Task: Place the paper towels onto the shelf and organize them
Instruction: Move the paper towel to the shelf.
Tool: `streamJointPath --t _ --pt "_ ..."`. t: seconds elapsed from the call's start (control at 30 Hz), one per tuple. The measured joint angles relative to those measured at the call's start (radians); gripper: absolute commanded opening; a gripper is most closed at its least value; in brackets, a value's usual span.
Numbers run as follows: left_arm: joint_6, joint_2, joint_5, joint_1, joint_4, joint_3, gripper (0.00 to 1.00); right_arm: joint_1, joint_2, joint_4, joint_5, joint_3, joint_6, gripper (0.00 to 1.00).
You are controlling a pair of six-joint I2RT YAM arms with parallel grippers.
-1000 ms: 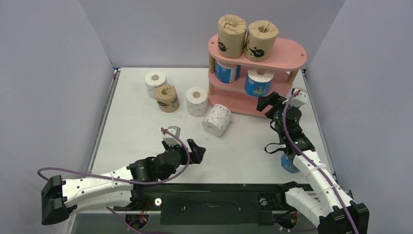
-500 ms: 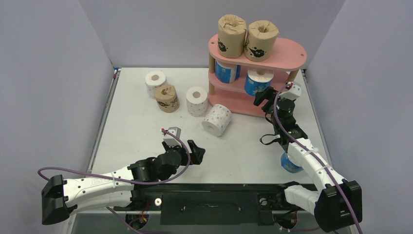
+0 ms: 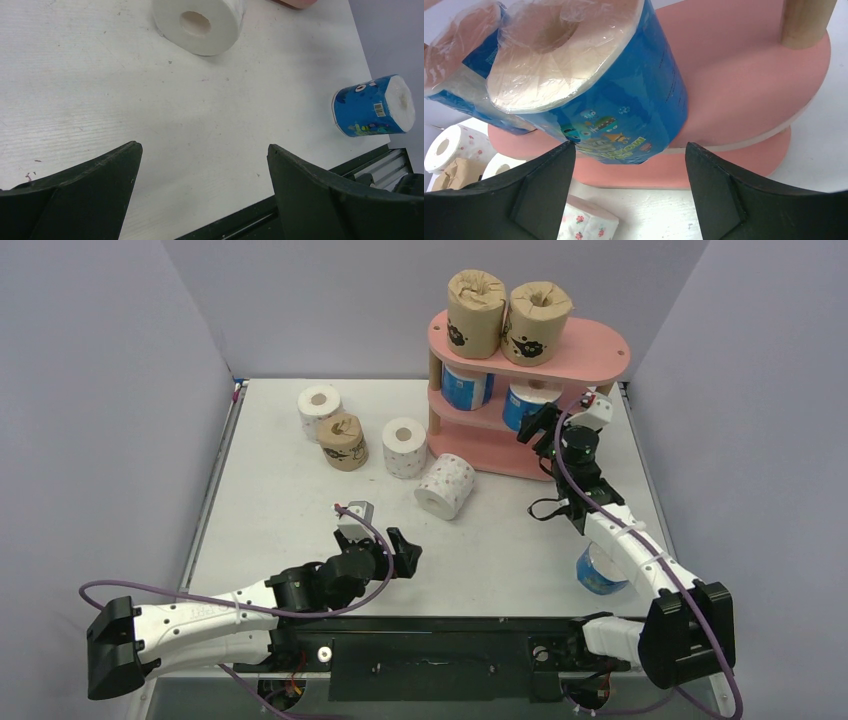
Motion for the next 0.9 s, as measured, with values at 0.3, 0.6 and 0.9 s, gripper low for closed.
streamJointPath --t 0.3,0.6,0.9 --pt "0.0 0.003 0.001 0.005 0.0 0.0 0.96 0.0 0.047 0.006 0.002 0.04 0.0 0.75" --pt "0.0 0.003 0.002 0.011 0.001 0.0 0.96 0.0 0.027 -0.001 0.002 0.05 -0.003 0.75" --pt "0.0 0.004 0.01 0.011 0.007 0.0 0.96 -0.024 -0.195 0.006 -0.008 -0.04 0.055 0.72"
